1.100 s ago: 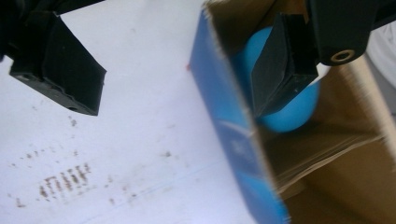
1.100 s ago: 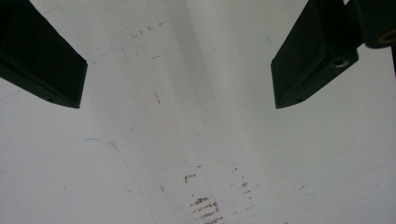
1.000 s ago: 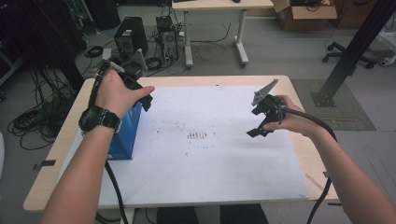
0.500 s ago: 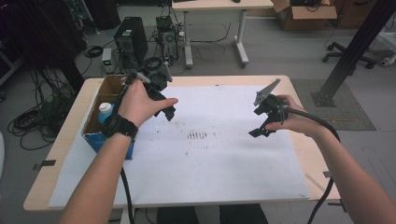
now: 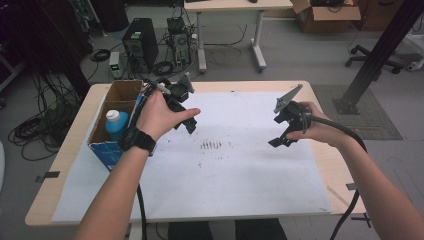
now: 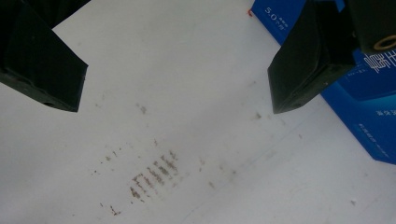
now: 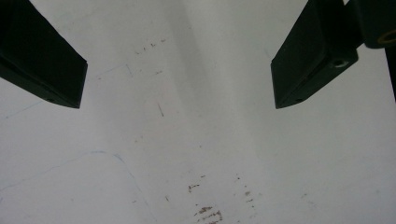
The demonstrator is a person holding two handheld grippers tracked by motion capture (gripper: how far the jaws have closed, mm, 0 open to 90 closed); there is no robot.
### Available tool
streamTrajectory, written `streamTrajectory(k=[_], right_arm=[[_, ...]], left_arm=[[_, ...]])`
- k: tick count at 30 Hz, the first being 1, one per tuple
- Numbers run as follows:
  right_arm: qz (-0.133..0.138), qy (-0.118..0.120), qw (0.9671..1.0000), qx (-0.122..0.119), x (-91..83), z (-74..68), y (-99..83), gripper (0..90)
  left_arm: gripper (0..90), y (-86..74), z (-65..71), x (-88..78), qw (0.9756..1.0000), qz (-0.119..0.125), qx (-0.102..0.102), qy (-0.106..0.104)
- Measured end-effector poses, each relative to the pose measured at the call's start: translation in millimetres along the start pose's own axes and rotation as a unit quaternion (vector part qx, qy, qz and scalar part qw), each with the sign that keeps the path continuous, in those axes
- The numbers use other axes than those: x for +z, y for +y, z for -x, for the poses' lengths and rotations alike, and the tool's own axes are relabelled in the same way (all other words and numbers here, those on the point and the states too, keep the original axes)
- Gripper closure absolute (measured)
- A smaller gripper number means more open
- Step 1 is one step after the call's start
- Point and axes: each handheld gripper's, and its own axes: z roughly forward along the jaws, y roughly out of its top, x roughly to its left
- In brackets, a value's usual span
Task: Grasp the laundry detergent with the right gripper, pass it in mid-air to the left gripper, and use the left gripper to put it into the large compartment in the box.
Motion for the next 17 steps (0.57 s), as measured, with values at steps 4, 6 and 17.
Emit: streamTrajectory(k=[4, 6, 17], right_arm=[[-0.002, 0.001, 1.0000, -0.001, 0.9, -0.1, -0.8, 3.8], [-0.001, 0.001, 1.0000, 0.000, 1.0, -0.2, -1.3, 3.8], [0.001, 0.000, 1.0000, 0.001, 0.3, -0.6, -2.0, 3.7]], left_arm=[[4.9, 0.6, 0.4, 1.5, 1.0000, -0.003, 0.002, -0.002], [4.9, 0.5, 0.3, 1.8, 1.0000, -0.002, 0.002, -0.001], [4.9, -1.5, -0.4, 0.2, 1.0000, -0.002, 0.003, 0.001]])
